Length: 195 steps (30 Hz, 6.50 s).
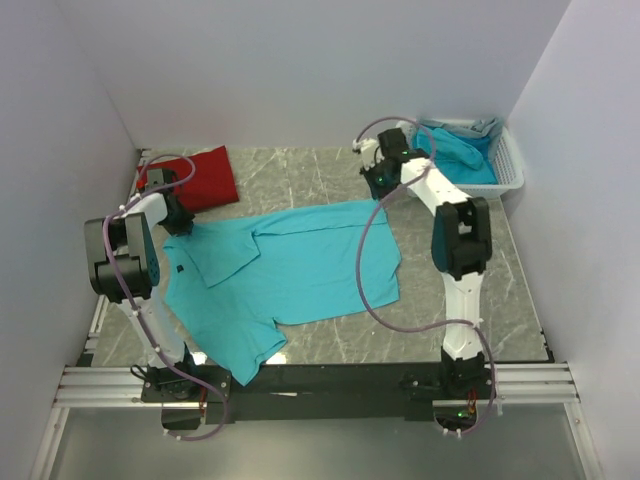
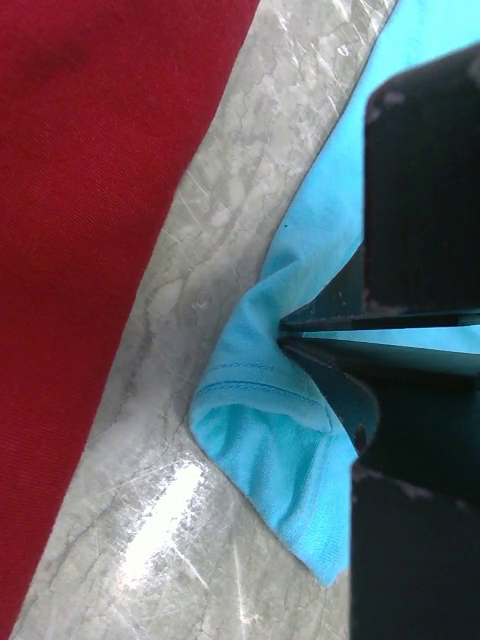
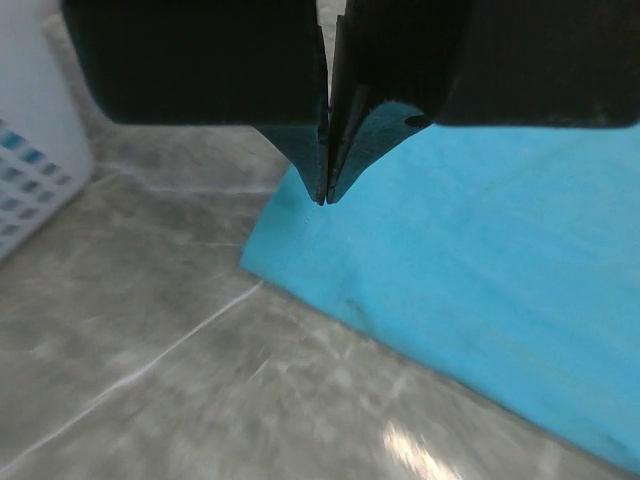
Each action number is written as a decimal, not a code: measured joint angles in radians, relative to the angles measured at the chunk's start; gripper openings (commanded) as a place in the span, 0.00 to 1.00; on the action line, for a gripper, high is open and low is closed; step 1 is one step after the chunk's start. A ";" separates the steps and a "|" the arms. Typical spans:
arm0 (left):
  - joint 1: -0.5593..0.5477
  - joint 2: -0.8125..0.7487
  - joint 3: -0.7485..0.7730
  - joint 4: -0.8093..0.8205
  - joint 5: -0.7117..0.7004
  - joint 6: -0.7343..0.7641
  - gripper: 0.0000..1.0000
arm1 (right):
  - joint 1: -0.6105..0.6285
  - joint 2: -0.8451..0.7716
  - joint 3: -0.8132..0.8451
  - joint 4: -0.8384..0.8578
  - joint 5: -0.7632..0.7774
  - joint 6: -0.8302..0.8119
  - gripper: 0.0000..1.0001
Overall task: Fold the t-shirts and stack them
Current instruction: Fold the tshirt
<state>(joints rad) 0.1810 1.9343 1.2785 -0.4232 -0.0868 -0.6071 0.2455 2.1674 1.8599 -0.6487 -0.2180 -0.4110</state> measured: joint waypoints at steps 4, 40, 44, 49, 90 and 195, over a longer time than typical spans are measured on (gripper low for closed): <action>0.001 0.000 0.000 0.001 0.003 0.008 0.15 | 0.023 0.118 0.032 -0.073 0.088 -0.035 0.05; 0.023 -0.160 -0.068 -0.027 0.145 0.067 0.58 | 0.065 0.373 0.444 -0.150 0.370 -0.158 0.16; 0.024 -0.317 -0.097 -0.020 0.179 0.072 0.60 | 0.068 0.290 0.431 -0.131 0.314 -0.154 0.17; 0.008 -0.439 -0.122 0.030 0.280 0.105 0.60 | 0.088 0.096 0.362 -0.097 0.217 -0.124 0.21; -0.541 -0.769 -0.360 0.007 0.001 0.277 0.48 | -0.100 -0.536 -0.821 -0.143 -0.271 -0.205 0.58; -0.546 -0.953 -0.441 0.060 -0.086 0.299 0.49 | 0.013 -0.663 -0.953 -0.108 0.080 -0.218 0.53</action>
<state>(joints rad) -0.3645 0.9817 0.8375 -0.3634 -0.1726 -0.3080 0.2588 1.5043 0.9066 -0.7570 -0.1379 -0.6289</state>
